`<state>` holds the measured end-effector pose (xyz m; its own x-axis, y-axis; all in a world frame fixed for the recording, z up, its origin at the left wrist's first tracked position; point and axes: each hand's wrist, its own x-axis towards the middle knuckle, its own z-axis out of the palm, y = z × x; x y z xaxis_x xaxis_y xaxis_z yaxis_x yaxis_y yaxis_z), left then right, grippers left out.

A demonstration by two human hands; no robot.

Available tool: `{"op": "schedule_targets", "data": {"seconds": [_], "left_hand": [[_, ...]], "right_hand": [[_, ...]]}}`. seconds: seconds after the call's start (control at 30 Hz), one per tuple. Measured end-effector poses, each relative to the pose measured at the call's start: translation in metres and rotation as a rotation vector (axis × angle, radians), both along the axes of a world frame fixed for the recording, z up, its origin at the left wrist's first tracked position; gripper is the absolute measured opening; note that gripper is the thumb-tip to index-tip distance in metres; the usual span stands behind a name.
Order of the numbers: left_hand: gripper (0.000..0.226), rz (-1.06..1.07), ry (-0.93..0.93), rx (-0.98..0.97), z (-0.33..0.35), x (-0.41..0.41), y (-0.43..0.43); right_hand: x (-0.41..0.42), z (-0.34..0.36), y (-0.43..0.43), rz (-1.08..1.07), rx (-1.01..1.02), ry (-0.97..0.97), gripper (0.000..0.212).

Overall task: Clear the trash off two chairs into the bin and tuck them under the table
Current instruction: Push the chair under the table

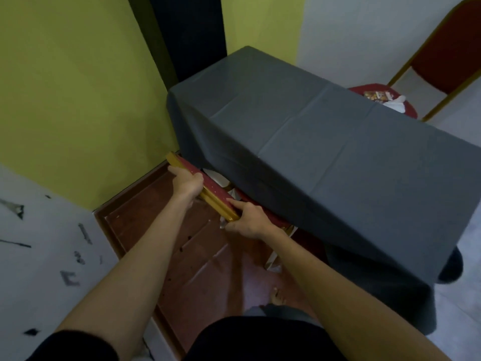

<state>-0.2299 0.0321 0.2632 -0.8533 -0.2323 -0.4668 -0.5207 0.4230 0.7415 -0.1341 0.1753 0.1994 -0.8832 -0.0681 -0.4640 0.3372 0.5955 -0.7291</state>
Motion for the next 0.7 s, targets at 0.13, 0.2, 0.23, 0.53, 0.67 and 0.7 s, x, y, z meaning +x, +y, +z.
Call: {"op": "schedule_targets", "data": {"seconds": [0.13,0.2,0.23,0.53,0.67,0.7], "left_hand": [[0.076,-0.245,0.124,-0.388,0.002,0.034,0.017],[0.068,-0.359,0.204,-0.502,-0.005,0.057,0.024],[0.065,-0.423,0.248,-0.548,-0.008,0.072,0.028],[0.052,-0.916,0.191,-0.54,-0.024,0.179,0.093],[0.053,-1.064,0.14,-0.452,-0.023,0.209,0.145],[0.054,-1.094,0.131,-0.445,-0.022,0.216,0.159]], "right_hand": [[0.036,-0.002,0.009,-0.073,-0.005,0.008,0.077],[0.051,-0.002,0.02,-0.106,0.003,0.004,0.062],[0.06,-0.002,0.026,-0.148,-0.007,-0.001,0.057],[0.166,0.001,0.082,-0.524,-0.125,-0.032,0.038],[0.212,0.001,0.133,-0.687,-0.123,0.003,0.029],[0.221,0.001,0.148,-0.733,-0.118,0.011,0.029]]}}
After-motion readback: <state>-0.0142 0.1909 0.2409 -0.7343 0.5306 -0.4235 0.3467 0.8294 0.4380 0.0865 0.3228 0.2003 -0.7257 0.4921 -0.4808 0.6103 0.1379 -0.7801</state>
